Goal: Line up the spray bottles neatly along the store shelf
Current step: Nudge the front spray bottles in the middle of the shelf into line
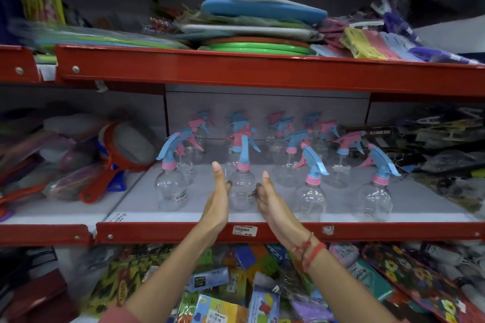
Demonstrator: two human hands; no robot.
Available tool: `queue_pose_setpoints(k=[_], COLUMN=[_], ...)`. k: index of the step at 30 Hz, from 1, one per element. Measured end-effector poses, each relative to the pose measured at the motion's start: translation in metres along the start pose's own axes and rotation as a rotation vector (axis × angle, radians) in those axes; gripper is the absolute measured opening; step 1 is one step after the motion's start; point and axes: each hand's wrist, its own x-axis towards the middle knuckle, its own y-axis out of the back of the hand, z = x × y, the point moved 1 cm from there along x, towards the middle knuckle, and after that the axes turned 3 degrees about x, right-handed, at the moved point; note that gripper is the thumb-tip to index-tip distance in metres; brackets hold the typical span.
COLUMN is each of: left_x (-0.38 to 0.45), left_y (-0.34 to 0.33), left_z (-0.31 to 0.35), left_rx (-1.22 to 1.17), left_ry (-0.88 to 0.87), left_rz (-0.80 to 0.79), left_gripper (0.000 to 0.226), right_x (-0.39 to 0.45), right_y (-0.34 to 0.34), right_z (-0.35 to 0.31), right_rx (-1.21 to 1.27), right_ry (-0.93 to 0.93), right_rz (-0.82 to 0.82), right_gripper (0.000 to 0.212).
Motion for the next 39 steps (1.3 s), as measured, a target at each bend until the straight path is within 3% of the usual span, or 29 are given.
queue_pose_setpoints(k=[10, 25, 32, 35, 39], left_x=[-0.035, -0.056, -0.055, -0.055, -0.05], left_y=[0.017, 0.013, 0.029, 0.047, 0.085], left_z=[-0.012, -0.01, -0.014, -0.023, -0.029], left_rx=[-0.036, -0.043, -0.031, -0.08, -0.222], left_ry=[-0.014, 0.009, -0.002, -0.054, -0.151], left_rz=[-0.029, -0.008, -0.001, 0.108, 0.405], left_gripper=[0.108, 0.113, 0.118, 0.109, 0.091], right_x=[-0.036, -0.047, -0.055, -0.056, -0.029], right_y=[-0.003, -0.004, -0.014, -0.031, -0.069], right_z=[0.007, 0.007, 0.013, 0.013, 0.02], right_rx=[0.023, -0.04, -0.134, 0.005, -0.039], right_ry=[-0.041, -0.033, 0.023, 0.079, 0.071], right_rz=[-0.059, -0.097, 0.084, 0.054, -0.06], right_gripper=[0.086, 0.086, 0.084, 0.062, 0.073])
